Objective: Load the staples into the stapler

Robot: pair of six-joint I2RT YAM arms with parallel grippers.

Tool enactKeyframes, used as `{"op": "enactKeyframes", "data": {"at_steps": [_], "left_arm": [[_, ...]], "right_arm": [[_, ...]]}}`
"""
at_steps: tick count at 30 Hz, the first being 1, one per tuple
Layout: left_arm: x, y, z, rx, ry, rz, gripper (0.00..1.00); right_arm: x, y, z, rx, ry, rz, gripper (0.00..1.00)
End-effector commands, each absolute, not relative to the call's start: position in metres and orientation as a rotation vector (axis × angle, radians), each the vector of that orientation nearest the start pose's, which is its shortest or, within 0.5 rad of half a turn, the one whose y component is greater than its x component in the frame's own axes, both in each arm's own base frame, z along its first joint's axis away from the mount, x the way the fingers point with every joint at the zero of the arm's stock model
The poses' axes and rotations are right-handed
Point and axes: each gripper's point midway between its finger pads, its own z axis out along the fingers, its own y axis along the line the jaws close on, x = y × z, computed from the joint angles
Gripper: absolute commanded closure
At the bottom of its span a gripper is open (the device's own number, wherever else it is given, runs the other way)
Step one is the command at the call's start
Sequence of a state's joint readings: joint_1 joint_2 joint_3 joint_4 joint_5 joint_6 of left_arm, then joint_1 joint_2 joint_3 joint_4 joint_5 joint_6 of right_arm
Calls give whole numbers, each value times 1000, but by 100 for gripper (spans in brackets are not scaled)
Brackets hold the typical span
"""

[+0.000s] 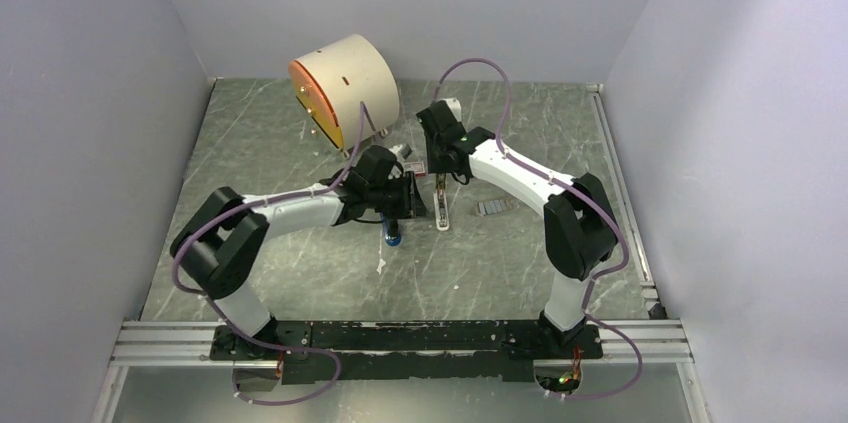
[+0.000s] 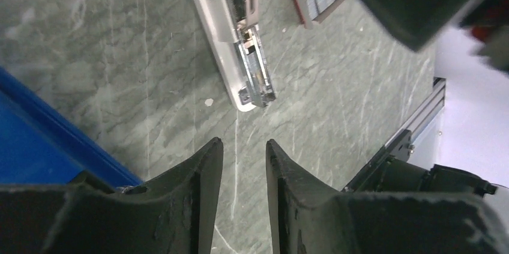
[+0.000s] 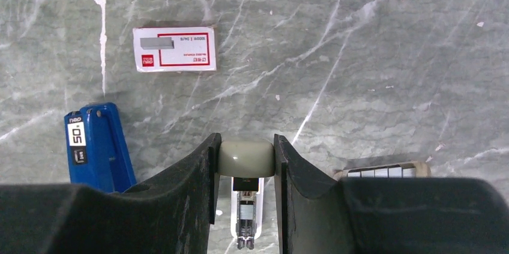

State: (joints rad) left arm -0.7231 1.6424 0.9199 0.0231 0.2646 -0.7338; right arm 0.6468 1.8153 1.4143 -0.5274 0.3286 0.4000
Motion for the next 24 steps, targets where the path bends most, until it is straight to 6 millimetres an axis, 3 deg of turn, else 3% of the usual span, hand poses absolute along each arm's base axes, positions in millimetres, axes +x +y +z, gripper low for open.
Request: {"op": "enactKeyframes", "data": {"at_steps": [1, 8, 19, 24], "left_arm": [[276, -352, 76, 129, 2459, -999, 62], [282, -370, 52, 152, 2491, -1013, 74], [275, -387, 22, 223, 2554, -1024, 74], [270, -384, 10, 226, 2587, -996, 77]], "right_arm": [[385, 222, 116, -103, 2403, 11, 79], [388, 217, 113, -39, 2393, 22, 80], [386, 217, 116, 3, 2383, 67, 81], [383, 217, 114, 4, 2392, 81, 81]]}}
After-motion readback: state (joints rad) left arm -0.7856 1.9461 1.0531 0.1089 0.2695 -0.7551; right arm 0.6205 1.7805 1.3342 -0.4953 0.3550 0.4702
